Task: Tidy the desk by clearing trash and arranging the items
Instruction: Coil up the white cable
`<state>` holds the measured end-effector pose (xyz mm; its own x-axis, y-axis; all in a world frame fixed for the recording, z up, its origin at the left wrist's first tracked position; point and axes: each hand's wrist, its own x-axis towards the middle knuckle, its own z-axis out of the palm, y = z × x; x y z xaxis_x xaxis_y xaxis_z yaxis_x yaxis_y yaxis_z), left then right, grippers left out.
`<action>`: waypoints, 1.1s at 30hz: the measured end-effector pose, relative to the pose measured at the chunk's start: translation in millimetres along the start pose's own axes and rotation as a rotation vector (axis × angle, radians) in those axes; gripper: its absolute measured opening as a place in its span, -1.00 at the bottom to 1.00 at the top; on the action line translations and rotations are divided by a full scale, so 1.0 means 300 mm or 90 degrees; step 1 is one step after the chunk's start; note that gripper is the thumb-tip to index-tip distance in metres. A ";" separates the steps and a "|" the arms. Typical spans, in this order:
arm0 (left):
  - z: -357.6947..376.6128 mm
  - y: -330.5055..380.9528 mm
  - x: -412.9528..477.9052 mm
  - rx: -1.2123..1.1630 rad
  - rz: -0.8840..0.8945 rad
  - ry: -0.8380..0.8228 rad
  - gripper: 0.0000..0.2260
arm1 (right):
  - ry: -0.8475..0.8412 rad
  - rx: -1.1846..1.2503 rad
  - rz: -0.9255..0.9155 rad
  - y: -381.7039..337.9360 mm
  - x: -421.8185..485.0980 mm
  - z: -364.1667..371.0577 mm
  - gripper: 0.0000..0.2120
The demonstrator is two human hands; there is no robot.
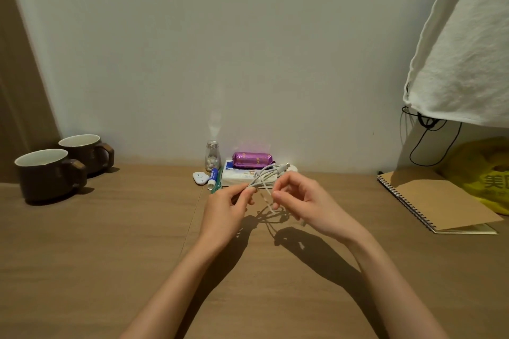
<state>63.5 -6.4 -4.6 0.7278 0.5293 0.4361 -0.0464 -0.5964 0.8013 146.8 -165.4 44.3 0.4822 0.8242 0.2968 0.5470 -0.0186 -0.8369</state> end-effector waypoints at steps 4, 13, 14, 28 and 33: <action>-0.006 0.015 0.005 -0.168 -0.111 -0.031 -0.77 | -0.033 -0.016 0.003 0.022 0.008 0.052 -0.96; -0.020 0.033 0.027 -0.324 -0.197 -0.051 -0.80 | 0.180 -0.198 0.026 0.091 0.031 0.028 -0.90; -0.020 0.035 0.027 -0.328 -0.196 -0.057 -0.80 | 0.191 -0.259 0.013 0.100 0.034 0.024 -0.86; -0.063 0.023 0.067 -0.603 -0.285 0.075 -0.74 | 0.189 -0.156 0.028 0.103 0.020 -0.019 -0.89; -0.076 0.003 0.081 -0.609 -0.314 0.085 -0.75 | 0.238 -0.091 0.022 0.094 0.026 -0.027 -0.91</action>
<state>65.6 19.6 15.9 0.7350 0.6775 -0.0272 -0.3254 0.3876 0.8625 171.7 -164.3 26.7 0.7030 0.5599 0.4386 0.6032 -0.1426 -0.7847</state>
